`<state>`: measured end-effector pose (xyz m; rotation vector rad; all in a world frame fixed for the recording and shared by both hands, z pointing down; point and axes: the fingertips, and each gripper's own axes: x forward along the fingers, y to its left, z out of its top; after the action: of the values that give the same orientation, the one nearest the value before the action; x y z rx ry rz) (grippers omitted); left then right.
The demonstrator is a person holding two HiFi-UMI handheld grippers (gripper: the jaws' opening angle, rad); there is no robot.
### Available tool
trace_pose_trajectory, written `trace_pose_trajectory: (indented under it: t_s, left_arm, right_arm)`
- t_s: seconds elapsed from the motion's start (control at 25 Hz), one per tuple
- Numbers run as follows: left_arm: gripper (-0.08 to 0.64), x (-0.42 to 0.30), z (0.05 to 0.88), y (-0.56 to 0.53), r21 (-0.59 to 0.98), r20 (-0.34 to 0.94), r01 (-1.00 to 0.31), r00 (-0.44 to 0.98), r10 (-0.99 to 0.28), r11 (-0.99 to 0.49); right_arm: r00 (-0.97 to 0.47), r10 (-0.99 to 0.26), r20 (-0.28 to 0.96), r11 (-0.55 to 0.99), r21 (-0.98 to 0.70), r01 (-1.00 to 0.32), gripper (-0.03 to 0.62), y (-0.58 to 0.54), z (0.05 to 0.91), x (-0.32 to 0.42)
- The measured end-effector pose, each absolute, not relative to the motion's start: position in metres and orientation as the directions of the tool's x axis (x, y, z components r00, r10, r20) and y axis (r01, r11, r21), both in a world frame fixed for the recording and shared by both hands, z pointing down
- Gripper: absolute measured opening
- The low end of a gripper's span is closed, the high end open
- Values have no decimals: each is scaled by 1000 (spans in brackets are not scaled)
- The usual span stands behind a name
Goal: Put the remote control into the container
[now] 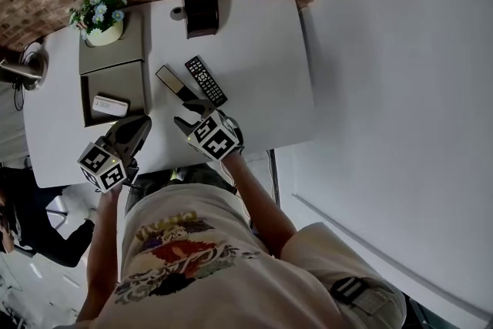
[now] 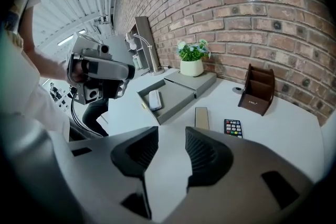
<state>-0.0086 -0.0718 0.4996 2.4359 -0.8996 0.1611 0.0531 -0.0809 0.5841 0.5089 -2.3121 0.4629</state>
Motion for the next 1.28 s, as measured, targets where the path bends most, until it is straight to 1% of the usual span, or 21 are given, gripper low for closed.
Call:
trace_pose_trajectory:
  t_s: [0.64,0.96,1.28]
  left_arm:
    - [5,-2,524,-59,487,313,-653,750,-582,-580]
    - [5,-13,532,-54,497,327,-669,735,-594,-553]
    - [5,-23,541,-43,497,338,-674,730,-594,-546]
  right_arm:
    - [-607,-217,765,838,-172,-517,196,-101,630,74]
    - [-582,-219,783,835,-159,-528,201,-107,648,70]
    - [-528,-271,805,824,-89,-560,204,-120,669,74]
